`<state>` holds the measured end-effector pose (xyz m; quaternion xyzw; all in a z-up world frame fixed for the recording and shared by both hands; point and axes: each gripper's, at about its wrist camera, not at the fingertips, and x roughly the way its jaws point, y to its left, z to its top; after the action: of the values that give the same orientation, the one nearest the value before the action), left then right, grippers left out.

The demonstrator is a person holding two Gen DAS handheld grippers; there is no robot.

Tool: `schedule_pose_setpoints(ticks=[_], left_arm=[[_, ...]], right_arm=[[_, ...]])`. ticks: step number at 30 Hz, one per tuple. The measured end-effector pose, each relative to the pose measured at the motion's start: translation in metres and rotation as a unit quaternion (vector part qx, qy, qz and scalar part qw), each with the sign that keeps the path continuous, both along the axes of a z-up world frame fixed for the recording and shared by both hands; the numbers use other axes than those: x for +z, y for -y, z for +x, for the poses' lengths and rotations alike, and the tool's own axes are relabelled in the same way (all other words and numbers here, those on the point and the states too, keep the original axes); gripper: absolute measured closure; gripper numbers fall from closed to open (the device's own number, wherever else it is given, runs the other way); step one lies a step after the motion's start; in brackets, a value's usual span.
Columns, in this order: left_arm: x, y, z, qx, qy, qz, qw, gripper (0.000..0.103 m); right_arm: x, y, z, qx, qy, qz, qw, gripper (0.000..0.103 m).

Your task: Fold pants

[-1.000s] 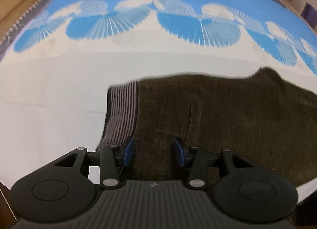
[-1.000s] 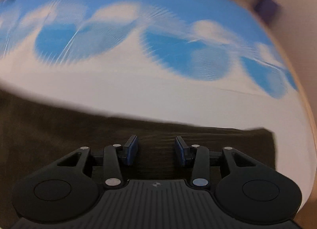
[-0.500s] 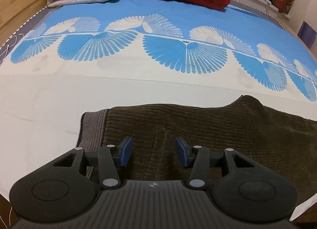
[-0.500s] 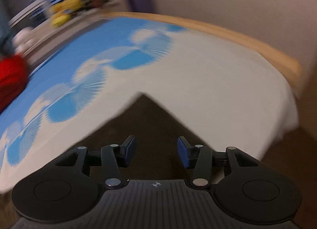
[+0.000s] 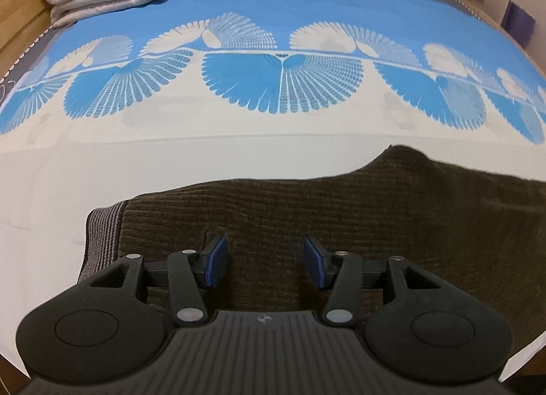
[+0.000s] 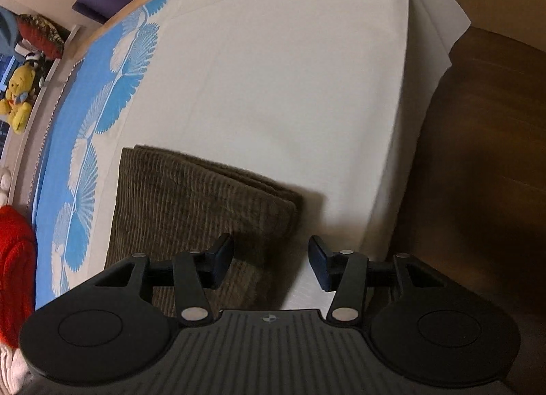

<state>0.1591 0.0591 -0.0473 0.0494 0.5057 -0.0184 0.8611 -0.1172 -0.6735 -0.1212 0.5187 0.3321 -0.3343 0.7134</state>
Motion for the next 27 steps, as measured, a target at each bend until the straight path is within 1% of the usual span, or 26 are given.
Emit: schedule_pose_setpoints(ticks=[3, 4, 6, 7, 9, 10, 12, 13, 15, 16, 17, 18, 19, 20, 21, 22, 24, 26, 27], left_arm=[[-0.002, -0.006, 0.0, 0.006, -0.002, 0.002, 1.0, 0.048], [-0.001, -0.008, 0.0, 0.008, -0.003, 0.001, 1.0, 0.048], [-0.001, -0.013, 0.0, 0.013, -0.003, 0.001, 0.9999, 0.048], [-0.001, -0.015, 0.0, 0.015, -0.004, -0.001, 0.9999, 0.048], [0.0, -0.019, 0.0, 0.017, -0.004, -0.004, 0.9998, 0.048], [0.001, -0.019, 0.0, 0.018, -0.003, -0.006, 0.9998, 0.048], [0.003, -0.021, -0.001, 0.019, -0.002, -0.012, 0.9997, 0.048], [0.004, -0.022, -0.001, 0.02, 0.0, -0.017, 0.9997, 0.048], [0.006, -0.024, -0.001, 0.022, 0.002, -0.023, 0.9995, 0.048], [0.007, -0.026, -0.001, 0.024, 0.002, -0.026, 0.9994, 0.048], [0.008, -0.027, -0.002, 0.025, 0.002, -0.029, 0.9992, 0.048], [0.008, -0.029, -0.002, 0.026, 0.002, -0.032, 0.9991, 0.048], [0.009, -0.03, -0.003, 0.026, 0.003, -0.035, 0.9991, 0.048], [0.009, -0.031, -0.004, 0.025, 0.004, -0.036, 0.999, 0.048], [0.009, -0.033, -0.006, 0.025, 0.004, -0.037, 0.999, 0.048], [0.009, -0.035, -0.007, 0.025, 0.004, -0.037, 0.999, 0.048], [0.008, -0.041, -0.01, 0.028, 0.001, -0.037, 0.9989, 0.048], [0.008, -0.048, -0.013, 0.033, -0.001, -0.038, 0.9987, 0.048], [0.008, -0.053, -0.015, 0.036, -0.001, -0.039, 0.9986, 0.048]], right_arm=[[0.002, -0.002, 0.01, -0.006, 0.0, -0.022, 1.0, 0.051], [0.002, -0.002, 0.016, -0.008, -0.002, -0.027, 1.0, 0.052], [0.003, -0.003, 0.021, -0.01, -0.002, -0.035, 0.999, 0.067], [0.003, -0.003, 0.022, -0.011, 0.0, -0.034, 0.999, 0.068], [0.005, -0.006, 0.023, -0.016, -0.001, -0.04, 0.999, 0.074], [0.009, -0.008, 0.024, -0.015, -0.002, -0.049, 0.999, 0.074], [0.021, -0.017, 0.03, -0.012, -0.006, -0.079, 0.997, 0.075], [0.032, -0.026, 0.035, -0.003, -0.008, -0.108, 0.994, 0.076], [0.057, -0.053, 0.044, 0.021, -0.005, -0.175, 0.984, 0.076], [0.072, -0.072, 0.05, 0.041, -0.003, -0.22, 0.975, 0.076], [0.089, -0.103, 0.06, 0.073, -0.004, -0.283, 0.956, 0.077], [0.1, -0.13, 0.067, 0.101, -0.002, -0.33, 0.939, 0.077], [0.11, -0.164, 0.074, 0.133, 0.003, -0.375, 0.917, 0.077], [0.12, -0.205, 0.081, 0.169, 0.012, -0.417, 0.893, 0.077], [0.126, -0.243, 0.086, 0.199, 0.021, -0.449, 0.871, 0.077], [0.13, -0.281, 0.09, 0.23, 0.033, -0.476, 0.848, 0.077], [0.133, -0.355, 0.095, 0.29, 0.068, -0.514, 0.805, 0.077], [0.13, -0.424, 0.097, 0.353, 0.101, -0.533, 0.762, 0.078], [0.121, -0.46, 0.096, 0.39, 0.112, -0.541, 0.737, 0.078]])
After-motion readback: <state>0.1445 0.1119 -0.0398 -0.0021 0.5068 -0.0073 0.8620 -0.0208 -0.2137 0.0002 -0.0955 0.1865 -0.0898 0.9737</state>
